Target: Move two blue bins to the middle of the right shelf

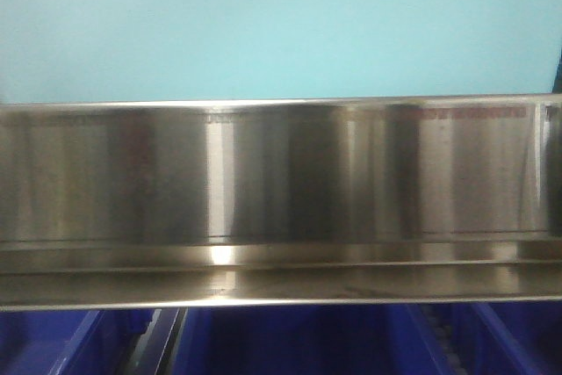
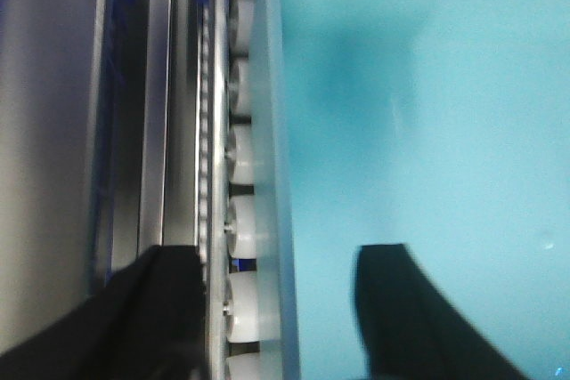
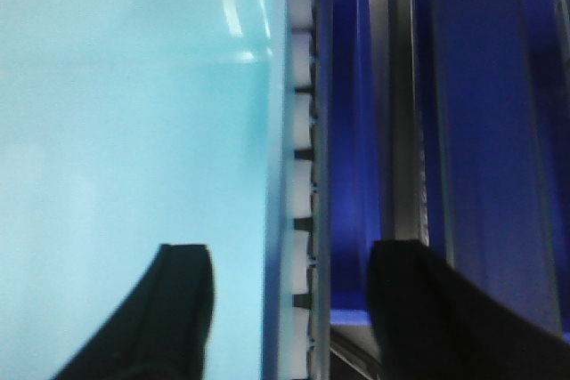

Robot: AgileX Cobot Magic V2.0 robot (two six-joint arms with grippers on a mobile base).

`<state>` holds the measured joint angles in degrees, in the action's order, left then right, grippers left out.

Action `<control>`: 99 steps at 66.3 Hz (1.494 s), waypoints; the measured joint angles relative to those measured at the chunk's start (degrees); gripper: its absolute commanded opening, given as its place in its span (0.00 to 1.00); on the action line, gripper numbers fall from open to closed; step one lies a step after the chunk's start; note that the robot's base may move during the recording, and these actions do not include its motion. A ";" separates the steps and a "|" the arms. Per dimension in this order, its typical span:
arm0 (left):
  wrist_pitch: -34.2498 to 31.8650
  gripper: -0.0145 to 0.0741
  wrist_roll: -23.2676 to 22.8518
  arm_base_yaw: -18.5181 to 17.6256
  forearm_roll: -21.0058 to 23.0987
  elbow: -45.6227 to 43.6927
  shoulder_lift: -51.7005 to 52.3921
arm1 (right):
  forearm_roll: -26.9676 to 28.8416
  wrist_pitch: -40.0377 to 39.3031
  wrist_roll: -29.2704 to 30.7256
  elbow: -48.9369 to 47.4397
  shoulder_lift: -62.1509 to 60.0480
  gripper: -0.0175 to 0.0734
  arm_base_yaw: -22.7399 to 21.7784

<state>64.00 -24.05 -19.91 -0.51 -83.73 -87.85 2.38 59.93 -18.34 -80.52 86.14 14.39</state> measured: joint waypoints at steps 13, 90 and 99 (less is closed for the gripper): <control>0.00 0.17 0.74 0.10 1.56 0.00 -1.48 | 0.29 0.46 1.13 0.00 1.02 0.07 0.00; -7.33 0.04 5.30 0.10 -4.75 -12.62 11.38 | -0.02 -2.56 8.53 -18.30 -6.96 0.01 0.45; -5.73 0.04 5.39 0.10 -6.55 -16.97 9.65 | 0.18 -3.97 8.66 -19.35 -6.96 0.01 0.48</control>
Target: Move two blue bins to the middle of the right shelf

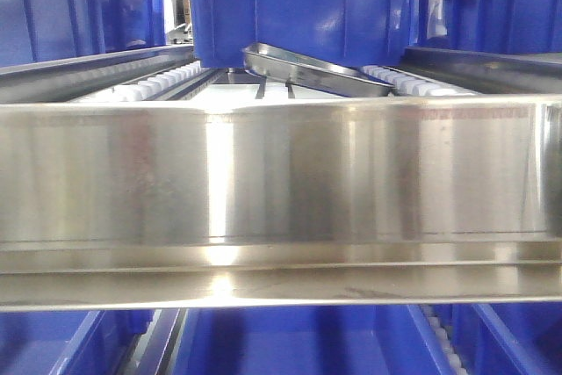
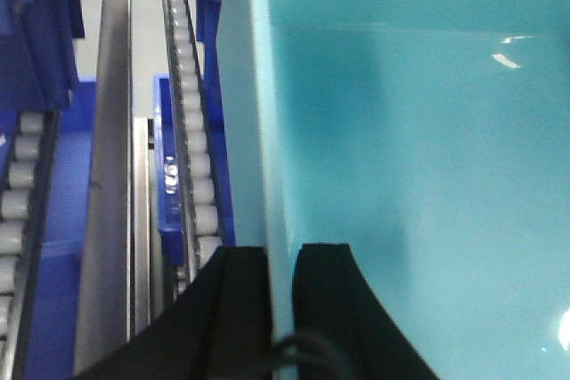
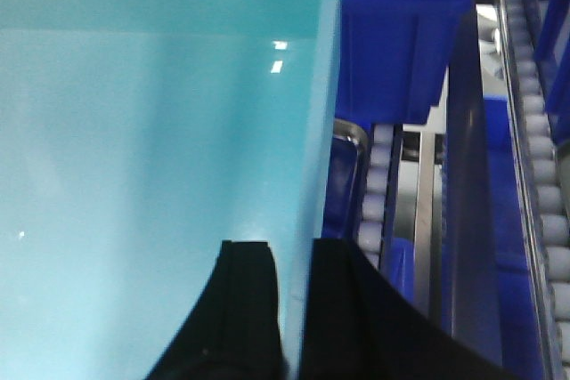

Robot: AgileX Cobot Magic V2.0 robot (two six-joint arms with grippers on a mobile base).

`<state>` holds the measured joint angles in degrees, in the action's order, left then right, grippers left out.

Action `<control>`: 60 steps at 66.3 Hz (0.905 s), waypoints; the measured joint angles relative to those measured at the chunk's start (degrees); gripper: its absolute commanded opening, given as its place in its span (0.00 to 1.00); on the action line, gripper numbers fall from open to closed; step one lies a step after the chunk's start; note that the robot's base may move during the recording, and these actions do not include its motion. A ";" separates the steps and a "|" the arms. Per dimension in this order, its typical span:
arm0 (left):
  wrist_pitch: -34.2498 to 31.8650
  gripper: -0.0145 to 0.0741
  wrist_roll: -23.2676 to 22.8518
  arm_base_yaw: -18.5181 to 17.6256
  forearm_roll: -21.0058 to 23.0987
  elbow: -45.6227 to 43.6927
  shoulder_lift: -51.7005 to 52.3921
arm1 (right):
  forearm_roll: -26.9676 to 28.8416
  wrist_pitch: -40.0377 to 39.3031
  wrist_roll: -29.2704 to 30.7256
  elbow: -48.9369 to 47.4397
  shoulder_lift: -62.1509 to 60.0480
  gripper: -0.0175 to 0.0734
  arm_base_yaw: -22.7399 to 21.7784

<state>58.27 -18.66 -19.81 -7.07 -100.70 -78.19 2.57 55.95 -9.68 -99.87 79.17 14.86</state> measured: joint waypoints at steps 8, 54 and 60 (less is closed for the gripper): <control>3.03 0.04 0.00 0.00 -0.84 -4.04 -2.99 | -0.11 -0.56 0.00 0.01 0.00 0.01 0.00; 5.20 0.04 0.03 -0.10 -1.54 -6.80 -4.35 | -0.25 -1.18 0.13 0.01 0.11 0.01 0.00; 4.33 0.04 0.03 -0.10 -1.63 -6.80 -4.35 | -0.25 -1.18 0.13 0.01 0.11 0.01 0.00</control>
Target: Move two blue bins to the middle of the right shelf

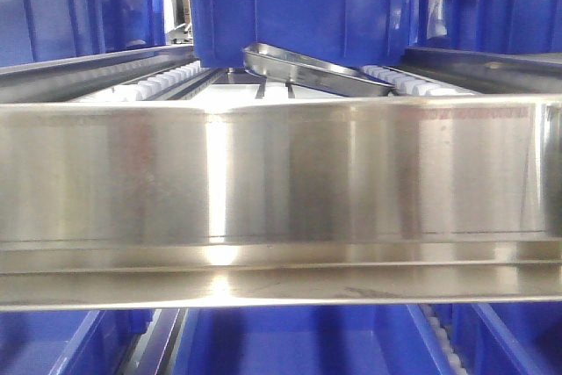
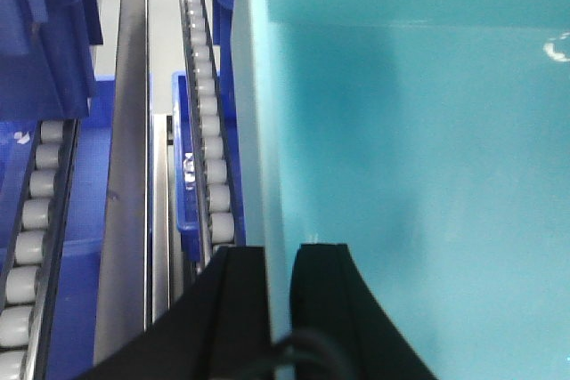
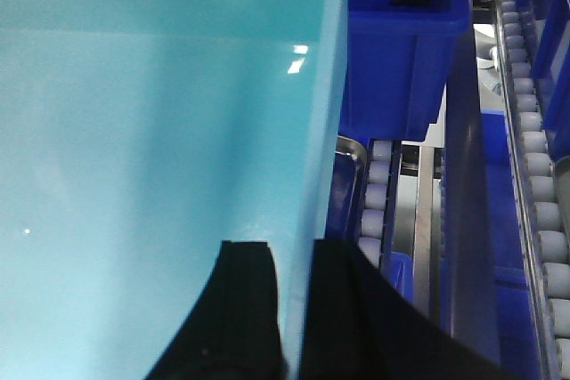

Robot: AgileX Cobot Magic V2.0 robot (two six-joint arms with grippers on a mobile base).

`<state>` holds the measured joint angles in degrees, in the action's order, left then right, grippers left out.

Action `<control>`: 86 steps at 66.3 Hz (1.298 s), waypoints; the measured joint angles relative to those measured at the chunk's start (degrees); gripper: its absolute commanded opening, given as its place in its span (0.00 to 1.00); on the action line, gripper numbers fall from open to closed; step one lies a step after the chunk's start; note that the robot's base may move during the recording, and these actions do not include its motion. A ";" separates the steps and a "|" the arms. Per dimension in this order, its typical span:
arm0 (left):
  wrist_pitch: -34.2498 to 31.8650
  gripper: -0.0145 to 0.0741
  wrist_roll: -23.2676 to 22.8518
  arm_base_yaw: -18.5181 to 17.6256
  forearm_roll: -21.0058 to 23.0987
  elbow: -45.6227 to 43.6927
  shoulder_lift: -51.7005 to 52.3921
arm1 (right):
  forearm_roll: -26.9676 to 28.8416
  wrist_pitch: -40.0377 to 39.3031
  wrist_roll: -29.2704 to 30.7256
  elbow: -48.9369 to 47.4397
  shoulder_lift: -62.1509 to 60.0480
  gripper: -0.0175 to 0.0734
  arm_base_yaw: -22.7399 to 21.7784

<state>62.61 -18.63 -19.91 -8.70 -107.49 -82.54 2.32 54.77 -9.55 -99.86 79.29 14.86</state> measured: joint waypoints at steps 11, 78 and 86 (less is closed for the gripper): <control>-2.26 0.04 0.00 0.00 -0.65 0.00 0.00 | -0.22 -0.59 0.00 0.00 0.00 0.01 0.00; -6.37 0.04 0.35 0.00 -2.56 0.00 -0.08 | -0.33 -2.16 -0.10 0.00 0.32 0.01 0.00; -6.37 0.04 0.35 0.00 -2.56 0.00 -0.08 | -0.33 -2.16 -0.10 0.00 0.32 0.01 0.00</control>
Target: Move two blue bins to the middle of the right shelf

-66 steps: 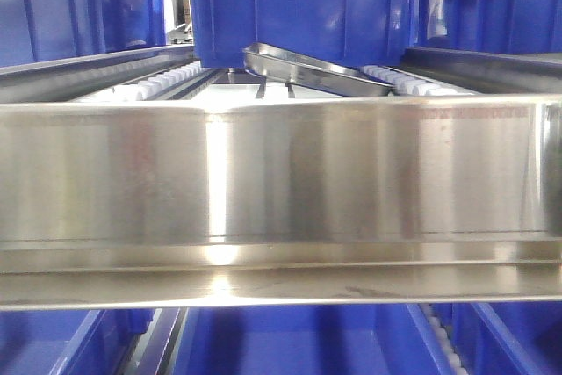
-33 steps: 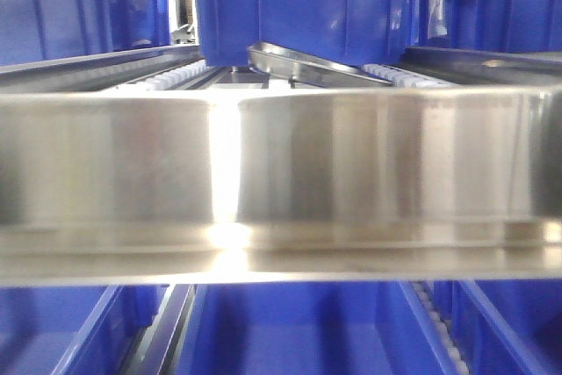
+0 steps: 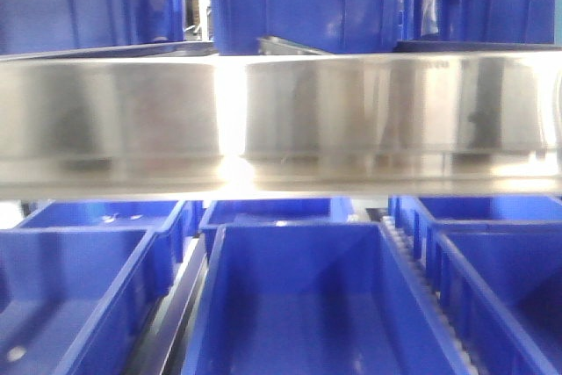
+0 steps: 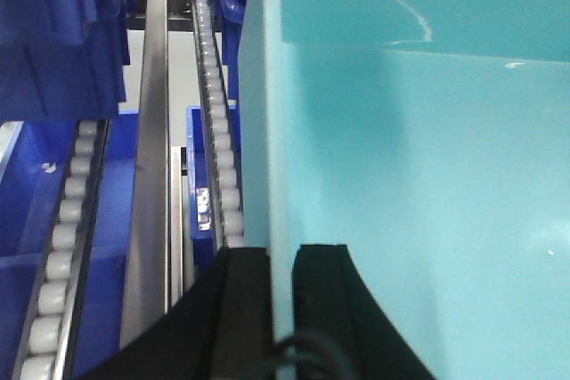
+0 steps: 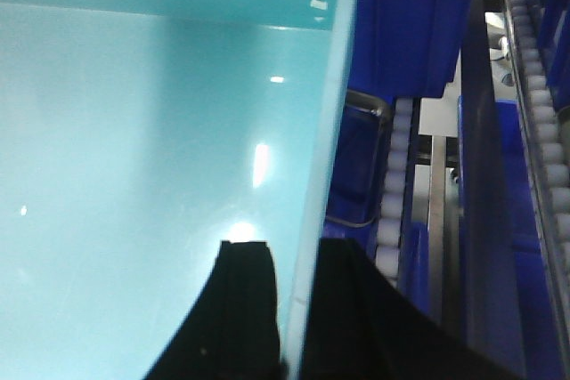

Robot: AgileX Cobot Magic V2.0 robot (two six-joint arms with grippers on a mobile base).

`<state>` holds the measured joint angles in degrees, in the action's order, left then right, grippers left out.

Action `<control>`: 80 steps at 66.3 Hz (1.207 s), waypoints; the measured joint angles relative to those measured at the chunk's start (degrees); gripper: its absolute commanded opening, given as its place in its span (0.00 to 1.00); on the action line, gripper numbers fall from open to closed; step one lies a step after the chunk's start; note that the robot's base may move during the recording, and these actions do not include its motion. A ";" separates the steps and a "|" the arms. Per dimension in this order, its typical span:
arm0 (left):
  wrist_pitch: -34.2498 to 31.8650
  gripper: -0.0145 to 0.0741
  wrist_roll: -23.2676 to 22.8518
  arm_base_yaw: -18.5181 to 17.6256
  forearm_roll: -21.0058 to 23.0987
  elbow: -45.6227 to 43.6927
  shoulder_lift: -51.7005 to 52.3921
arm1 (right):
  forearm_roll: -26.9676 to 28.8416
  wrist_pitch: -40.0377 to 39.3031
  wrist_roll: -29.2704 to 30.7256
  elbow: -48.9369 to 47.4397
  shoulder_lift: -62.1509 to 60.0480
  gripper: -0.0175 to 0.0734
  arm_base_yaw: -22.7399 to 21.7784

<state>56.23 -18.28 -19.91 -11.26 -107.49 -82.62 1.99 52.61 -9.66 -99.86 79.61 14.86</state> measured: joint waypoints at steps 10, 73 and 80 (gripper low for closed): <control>0.00 0.04 0.00 0.00 -0.16 0.00 0.00 | 0.10 0.00 0.00 0.00 0.00 0.01 0.00; 0.00 0.04 0.10 0.00 -0.42 0.00 0.00 | 0.33 0.00 0.00 0.00 0.00 0.01 0.00; -0.10 0.04 0.10 0.00 -0.42 0.00 0.00 | 0.33 0.00 0.00 0.00 0.00 0.01 0.00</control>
<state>56.14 -18.18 -19.91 -11.68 -107.49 -82.62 2.32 52.61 -9.66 -99.86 79.61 14.86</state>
